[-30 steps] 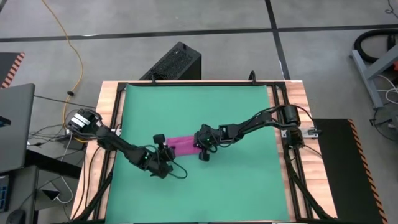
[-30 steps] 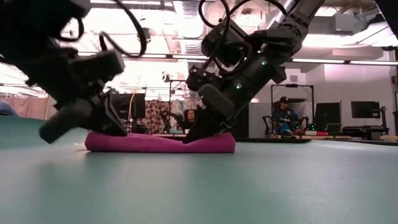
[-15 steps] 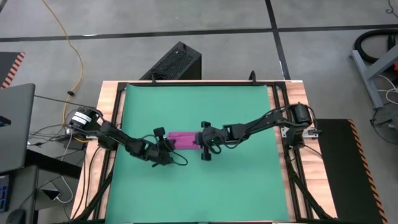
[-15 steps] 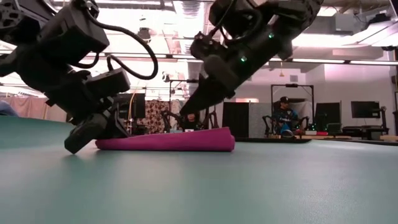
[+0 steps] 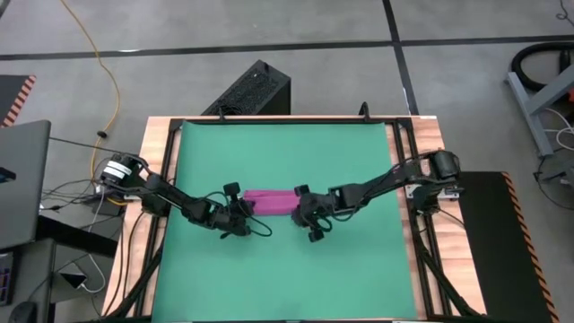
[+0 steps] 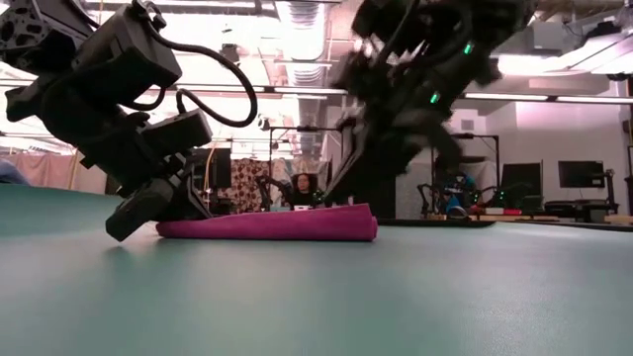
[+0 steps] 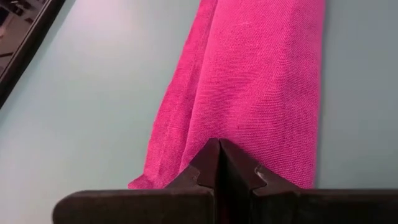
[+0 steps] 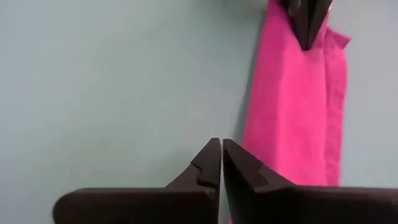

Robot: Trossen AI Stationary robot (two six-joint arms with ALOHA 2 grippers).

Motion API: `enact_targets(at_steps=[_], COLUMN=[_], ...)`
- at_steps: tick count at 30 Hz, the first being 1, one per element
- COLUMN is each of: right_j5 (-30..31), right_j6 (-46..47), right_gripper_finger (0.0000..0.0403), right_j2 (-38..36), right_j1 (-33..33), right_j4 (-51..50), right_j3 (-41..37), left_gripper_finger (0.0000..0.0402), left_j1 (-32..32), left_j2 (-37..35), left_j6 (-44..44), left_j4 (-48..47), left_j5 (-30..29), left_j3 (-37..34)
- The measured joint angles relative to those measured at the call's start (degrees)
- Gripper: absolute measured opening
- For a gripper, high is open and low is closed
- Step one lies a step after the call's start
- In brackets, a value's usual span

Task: Roll towel
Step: Roll the pink towel

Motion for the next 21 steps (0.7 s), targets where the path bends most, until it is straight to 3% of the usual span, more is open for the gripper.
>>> enact_targets(at_steps=[4, 8, 16, 21], right_j5=[1.5, 1.3, -4.4, -3.0], right_j6=[-2.0, -1.3, -1.5, -2.3], right_gripper_finger=[0.0063, 0.0088, 0.0133, 0.0172], right_j2=[-7.1, -10.4, -3.0, -0.4], right_j1=[-0.5, -1.7, -2.2, -2.7], right_j4=[-7.4, -7.7, 1.3, 2.6], right_j3=[0.0, 0.1, 0.1, 0.1], left_gripper_finger=[0.0000, 0.0000, 0.0000, 0.0000], left_j1=[0.3, 0.9, -0.3, -0.3], left_j2=[-0.1, -0.5, -7.0, -11.3], left_j6=[0.0, -0.2, 1.4, 1.5], left_j4=[0.1, 0.4, 0.0, -3.2], left_j5=[1.1, 2.4, 2.2, 2.0], left_j3=[0.0, 0.4, 2.3, 2.3])
